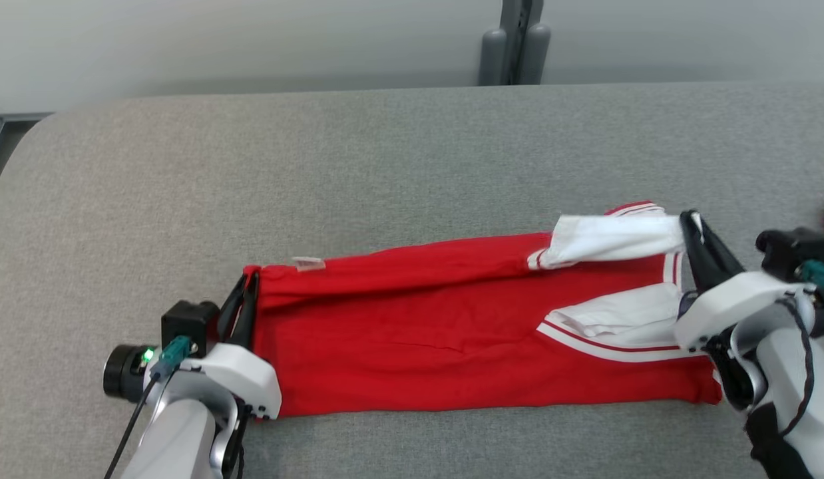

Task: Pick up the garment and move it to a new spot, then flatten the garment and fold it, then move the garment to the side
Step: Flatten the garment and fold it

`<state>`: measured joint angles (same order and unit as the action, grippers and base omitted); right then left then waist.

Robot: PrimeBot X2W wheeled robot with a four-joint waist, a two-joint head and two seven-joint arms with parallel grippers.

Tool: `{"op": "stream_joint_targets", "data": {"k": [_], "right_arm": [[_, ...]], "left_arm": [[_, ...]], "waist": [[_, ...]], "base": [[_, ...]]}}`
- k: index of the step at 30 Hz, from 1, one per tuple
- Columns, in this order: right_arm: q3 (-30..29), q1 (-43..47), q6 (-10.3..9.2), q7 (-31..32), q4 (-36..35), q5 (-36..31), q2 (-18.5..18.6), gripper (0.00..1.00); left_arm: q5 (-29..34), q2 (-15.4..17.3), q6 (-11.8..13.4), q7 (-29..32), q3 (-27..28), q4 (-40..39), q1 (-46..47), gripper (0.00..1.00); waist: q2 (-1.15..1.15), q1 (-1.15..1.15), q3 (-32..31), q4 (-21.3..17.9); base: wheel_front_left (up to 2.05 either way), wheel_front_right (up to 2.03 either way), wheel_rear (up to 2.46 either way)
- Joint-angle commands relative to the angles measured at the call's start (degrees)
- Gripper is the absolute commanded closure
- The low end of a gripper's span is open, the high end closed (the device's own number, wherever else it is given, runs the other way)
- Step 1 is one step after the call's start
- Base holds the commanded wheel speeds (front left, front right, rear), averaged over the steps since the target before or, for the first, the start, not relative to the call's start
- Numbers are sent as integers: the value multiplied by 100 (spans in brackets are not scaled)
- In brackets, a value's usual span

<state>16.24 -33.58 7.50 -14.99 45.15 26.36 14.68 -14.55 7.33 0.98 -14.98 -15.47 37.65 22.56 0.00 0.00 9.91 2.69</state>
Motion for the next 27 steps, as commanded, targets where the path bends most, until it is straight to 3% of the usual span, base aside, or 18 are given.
{"op": "stream_joint_targets", "data": {"k": [1,15,16,17,18,19,27], "right_arm": [[-40,191,-2,-20,-86,49,-10,100],[-210,1088,-2,-21,-38,7,-325,100],[-233,1103,-2,-21,12,-36,-329,100],[-257,1114,-2,-21,77,-52,-351,64],[-299,1118,-2,-21,109,-59,-386,7],[-340,1117,-1,-21,123,-78,-404,0],[-836,1303,-1,-20,-247,-257,-522,0]], "left_arm": [[58,27,-36,-25,79,-38,-142,100],[332,-162,-144,-25,478,-64,-1010,100],[353,-177,-149,-25,494,-72,-1051,93],[371,-196,-157,-25,505,-79,-1088,60],[394,-213,-157,-25,521,-91,-1122,4],[403,-225,-154,-25,548,-102,-1159,0],[727,-267,286,-25,942,-619,-1704,0]], "waist": [[0,0,-101,-101],[0,0,-427,-326],[0,0,-426,-323],[0,0,-428,-315],[0,0,-432,-307],[0,0,-435,-296],[0,0,-564,-252]], "base": [[0,0,0],[0,0,0],[0,0,0],[0,0,0],[0,0,0],[0,0,0],[0,0,0]]}}
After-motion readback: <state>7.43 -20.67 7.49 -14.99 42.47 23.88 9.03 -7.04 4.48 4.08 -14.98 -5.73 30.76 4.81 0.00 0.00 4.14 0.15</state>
